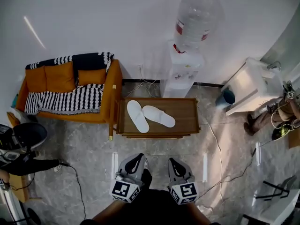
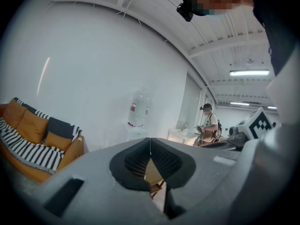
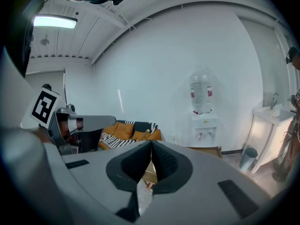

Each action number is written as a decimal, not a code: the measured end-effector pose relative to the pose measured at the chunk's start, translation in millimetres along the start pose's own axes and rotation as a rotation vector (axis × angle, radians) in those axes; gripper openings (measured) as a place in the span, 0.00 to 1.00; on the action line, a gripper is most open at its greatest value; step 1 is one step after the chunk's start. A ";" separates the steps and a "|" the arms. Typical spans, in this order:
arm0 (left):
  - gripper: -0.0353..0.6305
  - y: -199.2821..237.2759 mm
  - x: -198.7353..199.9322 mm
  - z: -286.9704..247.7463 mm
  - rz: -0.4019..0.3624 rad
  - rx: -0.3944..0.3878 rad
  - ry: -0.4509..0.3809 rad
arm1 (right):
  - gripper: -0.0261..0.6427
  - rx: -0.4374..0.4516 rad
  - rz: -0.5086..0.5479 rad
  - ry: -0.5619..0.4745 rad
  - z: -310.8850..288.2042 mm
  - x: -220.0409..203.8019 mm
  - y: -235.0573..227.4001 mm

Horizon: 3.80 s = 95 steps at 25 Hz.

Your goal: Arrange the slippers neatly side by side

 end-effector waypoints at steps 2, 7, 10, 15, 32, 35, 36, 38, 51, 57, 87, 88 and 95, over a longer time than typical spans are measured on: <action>0.08 15.7 4.5 -12.7 -0.005 -0.005 -0.006 | 0.06 -0.004 0.007 0.005 -21.0 8.9 -2.3; 0.08 44.2 9.2 -36.4 -0.029 -0.029 -0.009 | 0.06 -0.024 0.016 0.015 -58.5 22.1 -7.9; 0.08 51.7 9.9 -36.2 -0.008 -0.034 -0.001 | 0.06 -0.020 0.026 0.032 -71.1 25.1 -7.4; 0.08 58.1 9.8 -49.9 0.000 -0.023 -0.007 | 0.06 0.004 0.040 0.047 -97.0 30.5 -17.5; 0.08 68.1 30.7 -136.5 0.019 0.073 0.031 | 0.06 0.139 0.135 0.196 -200.7 57.9 -91.8; 0.08 69.8 34.8 -146.6 0.024 0.088 0.041 | 0.06 0.175 0.162 0.284 -223.6 51.6 -105.3; 0.08 71.2 35.5 -149.3 0.022 0.099 0.037 | 0.06 0.184 0.171 0.310 -231.5 48.9 -109.7; 0.08 73.8 37.0 -154.8 0.013 0.119 0.024 | 0.06 0.195 0.189 0.350 -246.1 43.3 -118.1; 0.08 89.4 28.7 -182.7 0.027 0.162 0.095 | 0.15 0.233 0.361 0.624 -333.3 -19.6 -164.7; 0.08 90.8 26.6 -192.0 0.041 0.175 0.105 | 0.19 0.252 0.496 0.763 -366.9 -59.0 -180.4; 0.08 103.1 15.4 -195.4 0.082 0.217 0.121 | 0.09 0.266 0.622 0.927 -413.4 -105.8 -191.2; 0.08 103.3 16.0 -194.9 0.081 0.215 0.119 | 0.09 0.256 0.614 0.925 -412.2 -104.6 -191.8; 0.08 102.2 19.8 -188.3 0.072 0.192 0.103 | 0.08 0.183 0.486 0.890 -395.6 -90.3 -196.8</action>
Point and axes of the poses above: the fingertips, and each gripper's own axes: z backward along the fingers, y to its left, x out of its top, the point moved 8 cm from there along z, backward along the fingers, and after that the axes turned 9 degrees about -z, right-handed, at the moved point
